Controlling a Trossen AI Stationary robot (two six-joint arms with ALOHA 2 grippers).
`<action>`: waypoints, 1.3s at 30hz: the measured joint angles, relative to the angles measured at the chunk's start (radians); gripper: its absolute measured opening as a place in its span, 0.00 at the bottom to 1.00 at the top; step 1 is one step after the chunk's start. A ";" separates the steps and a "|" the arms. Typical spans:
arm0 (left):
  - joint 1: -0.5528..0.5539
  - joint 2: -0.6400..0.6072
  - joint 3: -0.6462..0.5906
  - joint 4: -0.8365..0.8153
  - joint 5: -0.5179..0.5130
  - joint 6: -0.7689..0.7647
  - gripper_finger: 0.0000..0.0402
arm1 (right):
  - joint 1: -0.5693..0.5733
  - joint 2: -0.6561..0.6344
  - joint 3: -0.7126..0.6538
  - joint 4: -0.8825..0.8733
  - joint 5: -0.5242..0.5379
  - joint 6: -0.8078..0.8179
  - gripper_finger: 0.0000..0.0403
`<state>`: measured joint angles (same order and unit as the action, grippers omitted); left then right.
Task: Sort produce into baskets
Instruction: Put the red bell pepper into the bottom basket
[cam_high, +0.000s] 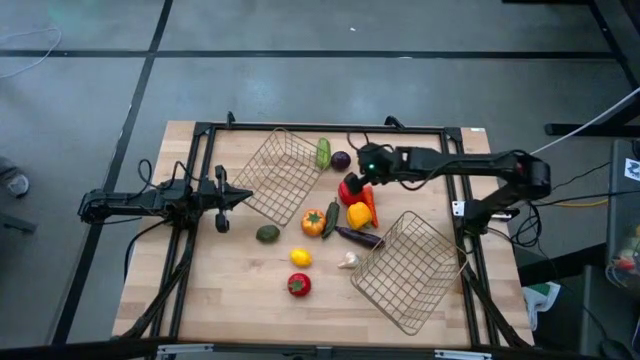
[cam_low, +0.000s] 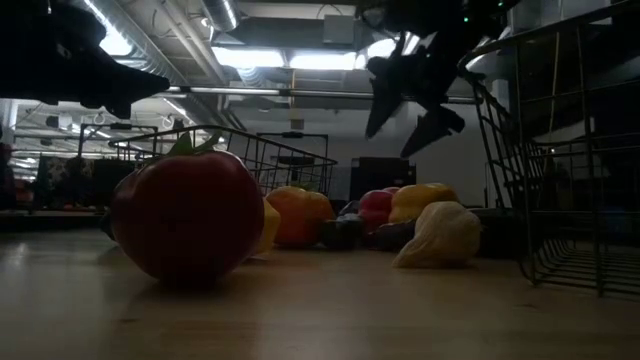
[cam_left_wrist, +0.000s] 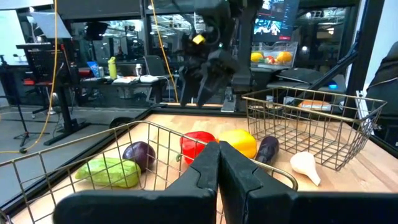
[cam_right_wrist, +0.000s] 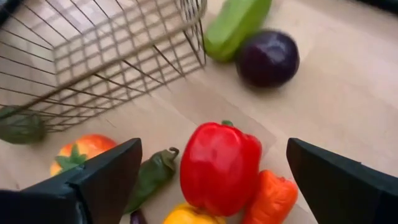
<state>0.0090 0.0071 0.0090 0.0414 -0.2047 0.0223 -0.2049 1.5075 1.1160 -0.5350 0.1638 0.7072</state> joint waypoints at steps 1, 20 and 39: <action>0.000 0.000 0.000 0.000 0.000 0.000 0.00 | 0.001 0.009 0.000 0.001 0.000 0.012 0.99; 0.000 0.000 0.000 0.000 0.000 0.002 0.00 | 0.001 0.180 0.000 0.015 0.000 0.032 0.99; 0.000 0.000 0.000 0.000 0.000 0.002 0.00 | 0.001 0.294 0.000 0.059 -0.053 0.029 0.98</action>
<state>0.0090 0.0074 0.0089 0.0414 -0.2043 0.0241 -0.2035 1.8015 1.1156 -0.4757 0.1112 0.7361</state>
